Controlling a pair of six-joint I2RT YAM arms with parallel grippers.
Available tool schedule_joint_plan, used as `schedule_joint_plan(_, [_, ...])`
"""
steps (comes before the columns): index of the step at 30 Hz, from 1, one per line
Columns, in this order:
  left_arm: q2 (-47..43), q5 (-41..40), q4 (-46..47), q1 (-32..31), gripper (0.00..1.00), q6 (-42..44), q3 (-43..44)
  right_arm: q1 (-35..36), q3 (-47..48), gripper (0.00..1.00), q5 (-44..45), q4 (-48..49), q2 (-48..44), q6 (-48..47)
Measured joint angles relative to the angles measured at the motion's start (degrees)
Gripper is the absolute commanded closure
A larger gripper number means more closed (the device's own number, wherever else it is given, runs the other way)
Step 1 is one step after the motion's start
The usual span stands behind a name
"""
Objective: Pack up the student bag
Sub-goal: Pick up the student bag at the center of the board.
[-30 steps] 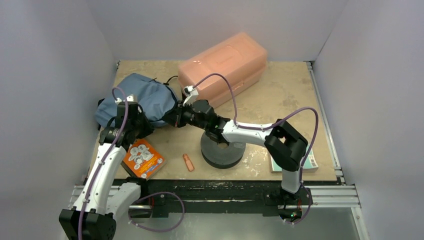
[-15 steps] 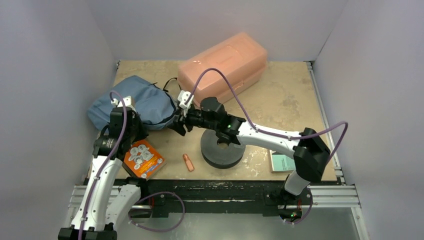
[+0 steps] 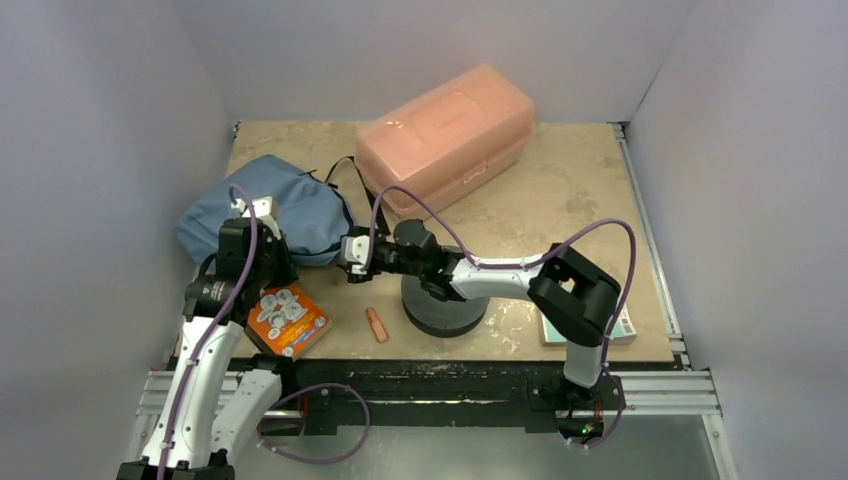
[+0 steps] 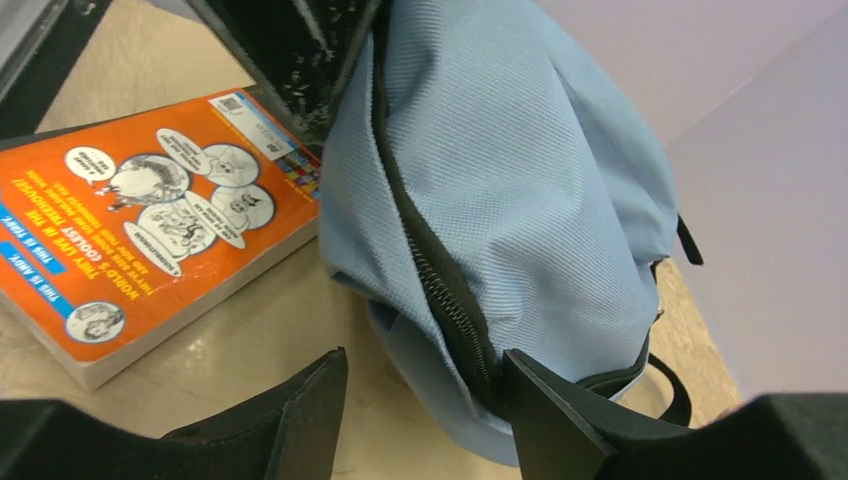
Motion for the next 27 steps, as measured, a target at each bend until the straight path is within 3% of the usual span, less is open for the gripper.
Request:
schedule_joint_plan(4, [-0.81,1.88,-0.96,0.13,1.00,1.75,0.00,-0.11,-0.04,0.48,1.49,6.01,1.84,-0.35])
schedule_joint_plan(11, [-1.44,3.48,-0.11,0.33,1.00,2.60,0.61,-0.13,-0.31,1.00,3.30,11.61,1.90,1.66])
schedule_joint_plan(16, [-0.22,3.54,-0.76,0.33,0.95,1.95,3.08,0.79,-0.44,1.00,6.08,10.97,0.33,5.70])
schedule_joint_plan(23, [4.33,2.32,-0.59,-0.11,0.90,-1.97,10.23,3.56,1.33,1.00,12.85,-1.66,-8.26,19.58])
schedule_joint_plan(25, [6.43,1.20,-0.52,-0.09,0.82,-2.69,12.46,4.07,4.57,1.00,14.25,-6.32,-8.20,24.81])
schedule_joint_plan(27, [8.55,-0.02,-0.74,-0.09,0.67,-3.41,15.15,4.13,6.91,1.00,15.13,-9.03,-7.85,29.07])
